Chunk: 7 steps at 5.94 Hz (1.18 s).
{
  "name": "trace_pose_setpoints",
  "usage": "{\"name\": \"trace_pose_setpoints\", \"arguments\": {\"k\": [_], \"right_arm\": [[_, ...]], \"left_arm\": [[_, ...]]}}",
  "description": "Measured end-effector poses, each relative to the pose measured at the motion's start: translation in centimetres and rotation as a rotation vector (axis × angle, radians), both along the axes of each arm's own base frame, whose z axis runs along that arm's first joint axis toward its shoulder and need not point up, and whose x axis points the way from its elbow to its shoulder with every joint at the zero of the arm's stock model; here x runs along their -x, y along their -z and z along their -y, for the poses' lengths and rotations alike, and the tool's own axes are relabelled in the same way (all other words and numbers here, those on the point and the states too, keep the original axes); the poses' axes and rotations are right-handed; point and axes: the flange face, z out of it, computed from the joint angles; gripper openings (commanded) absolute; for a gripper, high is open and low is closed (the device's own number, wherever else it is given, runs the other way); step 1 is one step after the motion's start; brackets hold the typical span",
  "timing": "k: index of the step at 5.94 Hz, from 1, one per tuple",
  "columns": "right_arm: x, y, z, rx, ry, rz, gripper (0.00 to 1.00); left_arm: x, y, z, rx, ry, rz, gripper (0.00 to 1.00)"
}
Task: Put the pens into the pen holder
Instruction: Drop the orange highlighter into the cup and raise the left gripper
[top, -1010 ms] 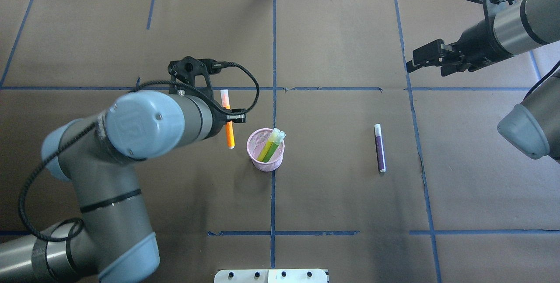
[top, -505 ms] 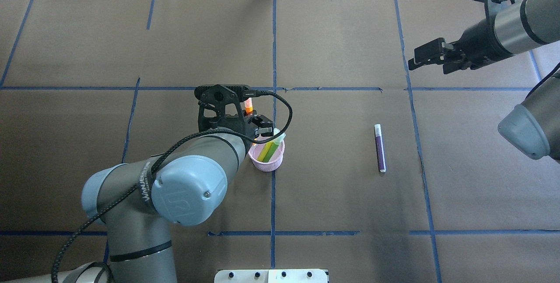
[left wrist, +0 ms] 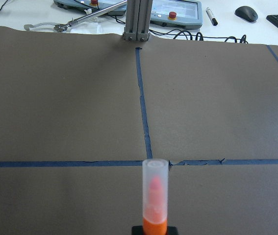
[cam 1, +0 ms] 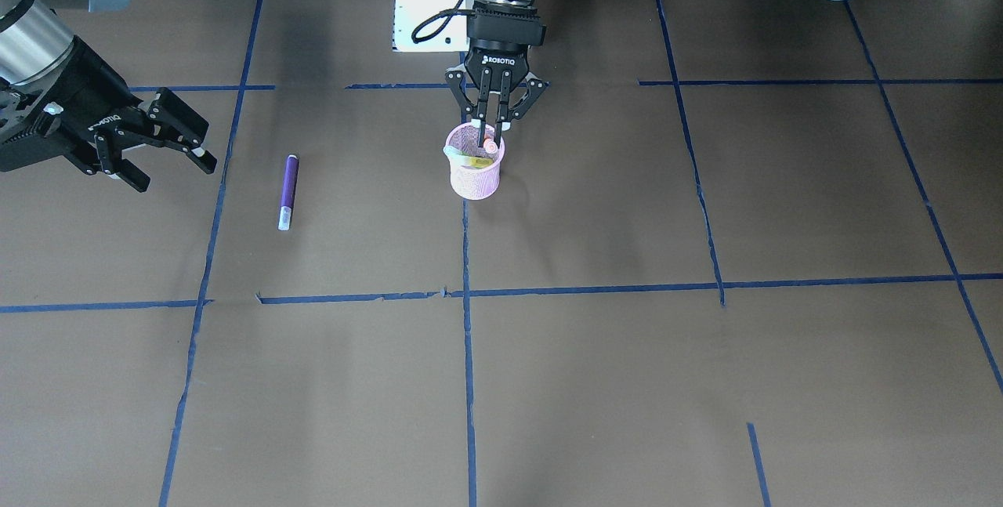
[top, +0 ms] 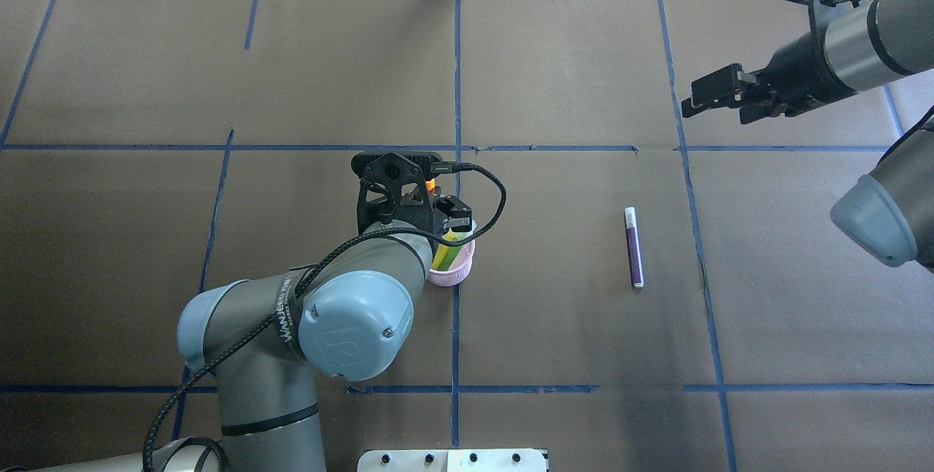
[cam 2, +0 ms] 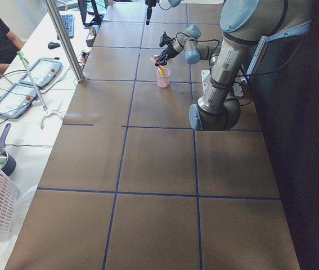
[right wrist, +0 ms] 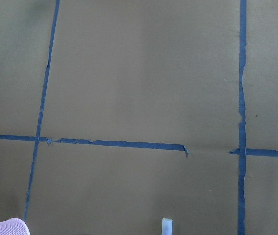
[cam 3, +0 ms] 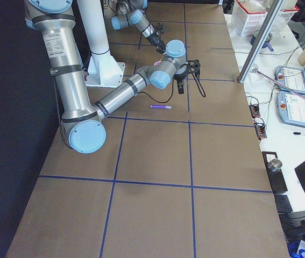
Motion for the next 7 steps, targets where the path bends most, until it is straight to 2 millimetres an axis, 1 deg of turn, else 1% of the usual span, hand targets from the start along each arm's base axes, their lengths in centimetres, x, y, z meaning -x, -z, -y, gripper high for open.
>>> {"name": "trace_pose_setpoints", "arguments": {"k": [1,2,3,4,5,6,7], "right_arm": [[0.1,-0.2,0.1,0.005,0.004,-0.002,1.0],[1.0,-0.7,0.0,0.017,0.02,-0.009,1.0],[2.8,-1.6,-0.2,0.045,0.046,-0.025,1.0],[5.2,-2.6,-0.1,0.092,0.069,-0.056,1.0],[8.1,-2.3,0.1,0.148,0.087,-0.108,1.0],[11.4,-1.0,0.0,0.21,0.113,-0.181,0.99],[14.2,-0.5,-1.1,0.256,0.153,-0.241,0.96]], "left_arm": [[0.0,0.0,-0.1,-0.001,-0.009,0.002,1.0],[0.9,0.9,-0.4,-0.01,-0.048,-0.008,0.99],[2.6,1.6,0.2,-0.007,-0.096,-0.02,0.99],[4.8,1.4,2.2,0.036,-0.139,-0.021,0.99],[7.2,0.5,5.0,0.099,-0.196,0.003,0.99],[9.2,-1.2,7.2,0.148,-0.254,0.054,0.99],[10.5,-3.6,8.4,0.17,-0.291,0.118,0.99]]}}
